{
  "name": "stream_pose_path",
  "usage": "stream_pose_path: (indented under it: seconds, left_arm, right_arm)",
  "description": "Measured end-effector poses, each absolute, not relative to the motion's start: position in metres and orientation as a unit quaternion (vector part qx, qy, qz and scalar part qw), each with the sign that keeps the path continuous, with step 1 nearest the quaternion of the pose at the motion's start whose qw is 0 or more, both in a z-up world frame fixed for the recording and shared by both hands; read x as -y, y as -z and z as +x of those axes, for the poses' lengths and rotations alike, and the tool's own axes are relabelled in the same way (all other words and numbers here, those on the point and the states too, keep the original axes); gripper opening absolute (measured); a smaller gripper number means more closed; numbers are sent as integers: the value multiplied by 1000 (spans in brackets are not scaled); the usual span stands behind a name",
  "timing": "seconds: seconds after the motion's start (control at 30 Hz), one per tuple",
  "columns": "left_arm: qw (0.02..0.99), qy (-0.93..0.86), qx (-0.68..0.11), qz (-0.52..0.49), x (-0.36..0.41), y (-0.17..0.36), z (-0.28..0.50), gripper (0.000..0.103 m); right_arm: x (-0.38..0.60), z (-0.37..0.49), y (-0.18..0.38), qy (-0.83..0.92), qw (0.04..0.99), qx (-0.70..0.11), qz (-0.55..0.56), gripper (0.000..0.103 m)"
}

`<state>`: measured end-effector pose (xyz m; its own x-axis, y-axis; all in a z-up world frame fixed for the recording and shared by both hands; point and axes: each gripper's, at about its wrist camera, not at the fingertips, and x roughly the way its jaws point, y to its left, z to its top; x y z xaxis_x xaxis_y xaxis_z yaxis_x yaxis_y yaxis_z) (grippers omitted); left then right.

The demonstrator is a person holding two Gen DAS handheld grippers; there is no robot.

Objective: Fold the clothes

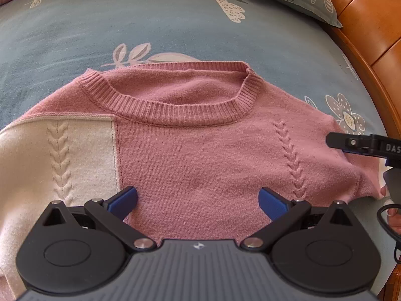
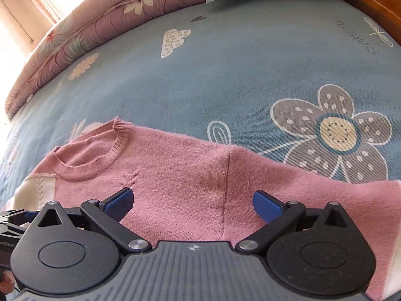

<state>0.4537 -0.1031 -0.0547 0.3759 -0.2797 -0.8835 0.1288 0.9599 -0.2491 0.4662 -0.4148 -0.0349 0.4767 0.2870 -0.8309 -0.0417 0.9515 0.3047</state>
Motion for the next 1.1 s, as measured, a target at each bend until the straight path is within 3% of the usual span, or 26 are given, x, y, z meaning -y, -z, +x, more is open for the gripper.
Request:
stream_pose_path:
  seconds: [0.17, 0.33, 0.5, 0.63, 0.8, 0.93, 1.1]
  left_arm:
    - [826, 130, -544, -68, 97, 58, 457, 102]
    - [824, 138, -545, -75, 93, 58, 460, 102]
    - [825, 153, -538, -76, 89, 58, 457, 102]
    - [827, 168, -534, -52, 91, 59, 455, 102]
    - [827, 186, -529, -29, 92, 60, 453, 102]
    - [824, 185, -534, -45, 88, 56, 456, 102]
    - [827, 188, -525, -68, 73, 46, 453, 102]
  right_arm:
    - [397, 488, 50, -46, 883, -464, 46, 103]
    - [420, 520, 40, -44, 872, -481, 79, 103]
    - [414, 480, 11, -73, 871, -476, 95, 103]
    - [388, 465, 34, -96, 851, -509, 83, 103]
    - [378, 490, 48, -71, 878, -470, 45, 103]
    - [395, 518, 41, -70, 870, -480, 86, 103]
    - [386, 476, 10, -115, 875, -465, 67, 103]
